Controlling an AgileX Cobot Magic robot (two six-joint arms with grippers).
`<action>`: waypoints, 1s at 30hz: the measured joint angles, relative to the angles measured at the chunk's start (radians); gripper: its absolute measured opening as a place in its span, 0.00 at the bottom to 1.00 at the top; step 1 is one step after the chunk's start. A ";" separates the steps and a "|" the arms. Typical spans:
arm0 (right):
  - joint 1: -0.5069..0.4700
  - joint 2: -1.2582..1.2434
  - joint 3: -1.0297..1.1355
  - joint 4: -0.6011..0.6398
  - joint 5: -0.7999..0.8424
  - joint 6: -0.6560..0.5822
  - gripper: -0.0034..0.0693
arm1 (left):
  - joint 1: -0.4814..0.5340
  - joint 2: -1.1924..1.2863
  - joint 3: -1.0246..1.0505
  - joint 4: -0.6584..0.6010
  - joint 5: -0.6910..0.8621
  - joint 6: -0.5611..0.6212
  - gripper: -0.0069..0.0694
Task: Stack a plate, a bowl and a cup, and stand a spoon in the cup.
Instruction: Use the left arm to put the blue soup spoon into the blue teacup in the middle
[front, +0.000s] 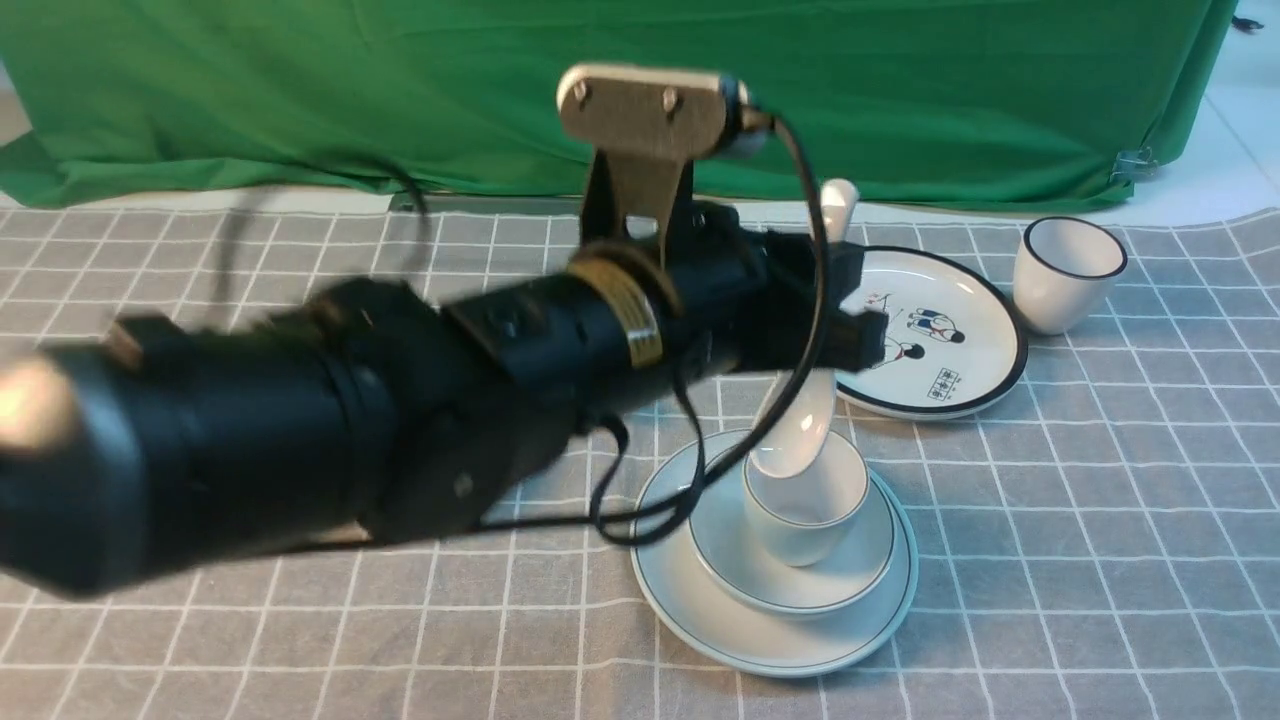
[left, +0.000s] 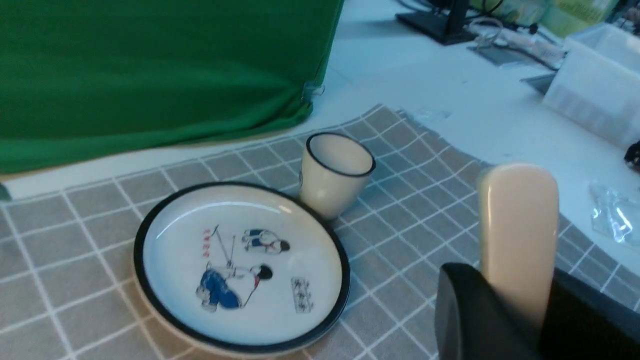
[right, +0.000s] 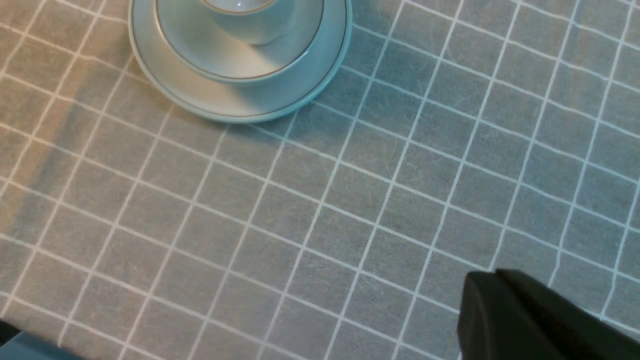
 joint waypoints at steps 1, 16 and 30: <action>0.000 0.000 0.000 0.000 -0.001 -0.001 0.08 | 0.000 0.020 0.005 0.006 -0.045 0.001 0.24; 0.000 0.000 0.000 0.000 -0.006 -0.022 0.08 | 0.007 0.203 0.014 0.075 -0.245 0.061 0.24; 0.000 0.000 0.000 0.000 -0.009 -0.033 0.08 | 0.014 0.262 0.016 0.069 -0.243 0.073 0.28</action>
